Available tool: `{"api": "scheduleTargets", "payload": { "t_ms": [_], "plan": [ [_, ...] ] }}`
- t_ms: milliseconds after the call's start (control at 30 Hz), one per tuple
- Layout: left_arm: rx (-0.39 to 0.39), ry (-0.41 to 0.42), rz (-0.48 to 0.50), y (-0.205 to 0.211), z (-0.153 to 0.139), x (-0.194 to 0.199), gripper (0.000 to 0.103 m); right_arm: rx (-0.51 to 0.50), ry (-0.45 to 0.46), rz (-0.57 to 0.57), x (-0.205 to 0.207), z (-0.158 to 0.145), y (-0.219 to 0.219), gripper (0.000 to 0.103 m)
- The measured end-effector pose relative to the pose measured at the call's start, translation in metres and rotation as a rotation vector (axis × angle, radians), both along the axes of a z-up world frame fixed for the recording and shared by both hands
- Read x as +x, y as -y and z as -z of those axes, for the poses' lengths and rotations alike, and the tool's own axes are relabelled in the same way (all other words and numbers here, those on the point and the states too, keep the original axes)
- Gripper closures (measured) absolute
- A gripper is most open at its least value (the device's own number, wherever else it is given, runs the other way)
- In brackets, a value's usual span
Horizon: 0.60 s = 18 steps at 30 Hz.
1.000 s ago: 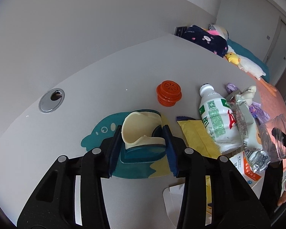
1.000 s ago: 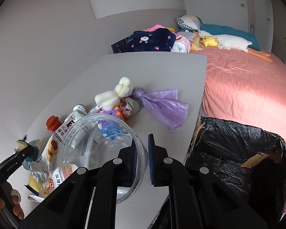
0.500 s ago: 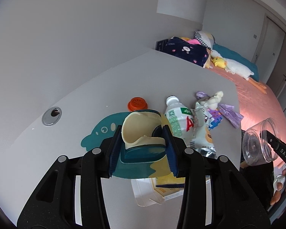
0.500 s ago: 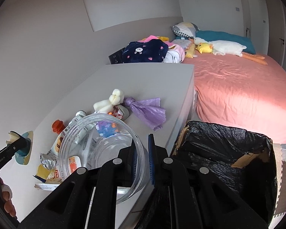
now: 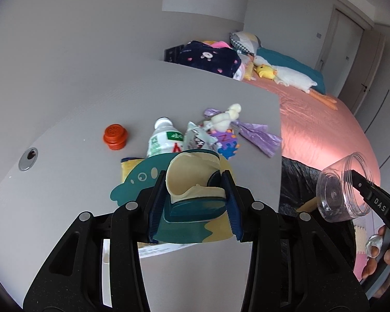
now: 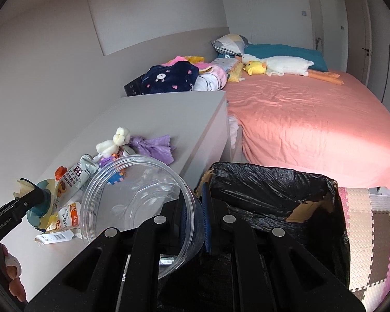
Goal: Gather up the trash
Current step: 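Carry both items over the black trash bin and open both tools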
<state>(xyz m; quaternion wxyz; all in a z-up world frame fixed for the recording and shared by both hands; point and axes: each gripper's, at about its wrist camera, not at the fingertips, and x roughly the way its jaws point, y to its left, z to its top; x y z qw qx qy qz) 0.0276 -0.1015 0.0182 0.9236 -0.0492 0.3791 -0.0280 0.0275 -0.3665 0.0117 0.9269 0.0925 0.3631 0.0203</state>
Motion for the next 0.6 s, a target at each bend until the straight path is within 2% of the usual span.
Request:
{"api": "scheduleTargets", "payload": {
  "t_ms": [600],
  "plan": [
    [0.016,-0.066,0.256,0.120,0.018,0.011,0.061,0.007,-0.034,0.167,-0.027,0.008,0.086,0.091]
  ]
}}
